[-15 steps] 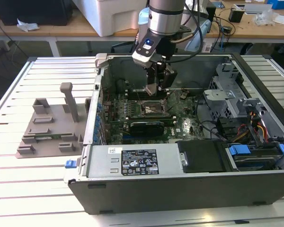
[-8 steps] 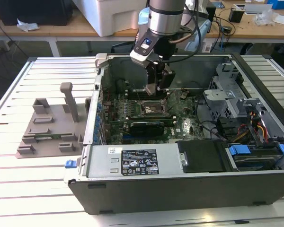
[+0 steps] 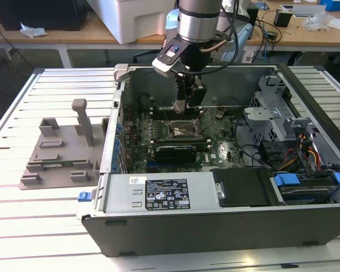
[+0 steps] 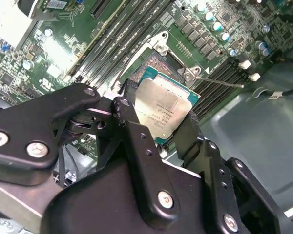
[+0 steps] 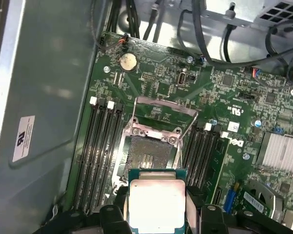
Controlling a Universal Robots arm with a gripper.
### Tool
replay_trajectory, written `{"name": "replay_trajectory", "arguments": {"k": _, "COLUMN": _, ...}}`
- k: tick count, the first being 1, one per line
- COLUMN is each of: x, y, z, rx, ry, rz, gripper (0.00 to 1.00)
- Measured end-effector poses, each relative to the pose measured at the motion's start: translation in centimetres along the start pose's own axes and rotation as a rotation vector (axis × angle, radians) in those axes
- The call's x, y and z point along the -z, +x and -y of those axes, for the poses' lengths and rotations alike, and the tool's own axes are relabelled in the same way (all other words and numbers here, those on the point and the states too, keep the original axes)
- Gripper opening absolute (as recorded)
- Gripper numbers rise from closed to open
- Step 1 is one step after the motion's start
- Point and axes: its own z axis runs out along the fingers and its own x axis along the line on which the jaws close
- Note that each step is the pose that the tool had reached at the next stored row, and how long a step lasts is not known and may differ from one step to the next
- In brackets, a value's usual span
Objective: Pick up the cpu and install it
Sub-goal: 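Place the cpu into insertion slot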
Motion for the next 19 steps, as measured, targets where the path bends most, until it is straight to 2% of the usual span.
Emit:
{"name": "replay_trajectory", "arguments": {"k": 14, "x": 0.00, "y": 0.00, "z": 0.00, "rx": -0.165, "ry": 0.0020, "rz": -0.0101, "gripper": 0.55}}
{"name": "replay_trajectory", "arguments": {"k": 18, "x": 0.00, "y": 0.00, "z": 0.00, "rx": -0.244, "ry": 0.0029, "rz": -0.0146, "gripper": 0.55}}
{"name": "replay_trajectory", "arguments": {"k": 19, "x": 0.00, "y": 0.00, "z": 0.00, "rx": -0.247, "ry": 0.0029, "rz": -0.0149, "gripper": 0.55}}
